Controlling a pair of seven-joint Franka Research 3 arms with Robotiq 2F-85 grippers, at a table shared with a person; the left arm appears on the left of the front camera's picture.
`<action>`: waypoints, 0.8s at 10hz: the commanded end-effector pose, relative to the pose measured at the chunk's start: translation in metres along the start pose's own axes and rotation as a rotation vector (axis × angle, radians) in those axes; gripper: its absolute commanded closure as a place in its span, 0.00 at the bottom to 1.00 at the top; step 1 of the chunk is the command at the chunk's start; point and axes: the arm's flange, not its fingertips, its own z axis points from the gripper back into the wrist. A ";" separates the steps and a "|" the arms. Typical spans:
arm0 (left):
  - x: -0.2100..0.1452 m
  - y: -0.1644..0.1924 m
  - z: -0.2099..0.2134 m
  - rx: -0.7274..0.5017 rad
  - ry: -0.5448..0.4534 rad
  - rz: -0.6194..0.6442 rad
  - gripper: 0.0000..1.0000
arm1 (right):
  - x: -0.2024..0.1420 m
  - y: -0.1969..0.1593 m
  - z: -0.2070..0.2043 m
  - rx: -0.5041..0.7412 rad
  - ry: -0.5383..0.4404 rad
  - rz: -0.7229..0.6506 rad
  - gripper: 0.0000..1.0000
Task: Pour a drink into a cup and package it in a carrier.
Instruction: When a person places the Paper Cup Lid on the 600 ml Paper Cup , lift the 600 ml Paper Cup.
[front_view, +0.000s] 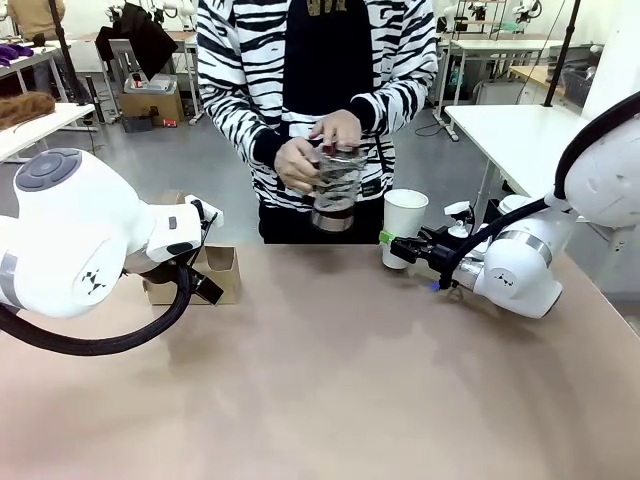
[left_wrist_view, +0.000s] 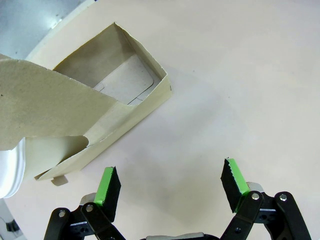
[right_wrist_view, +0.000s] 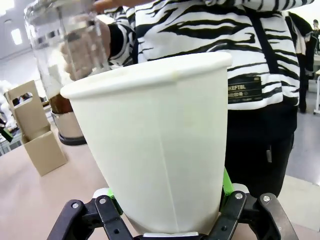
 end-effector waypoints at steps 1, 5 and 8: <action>0.000 0.000 0.000 -0.001 -0.001 0.000 0.00 | 0.003 0.000 -0.003 -0.007 0.012 -0.016 0.19; 0.000 0.000 0.000 -0.001 -0.001 0.000 0.00 | 0.003 0.000 -0.003 -0.007 0.012 -0.016 0.19; 0.000 0.000 0.000 -0.001 -0.001 0.000 0.00 | 0.003 0.000 -0.003 -0.007 0.012 -0.016 0.19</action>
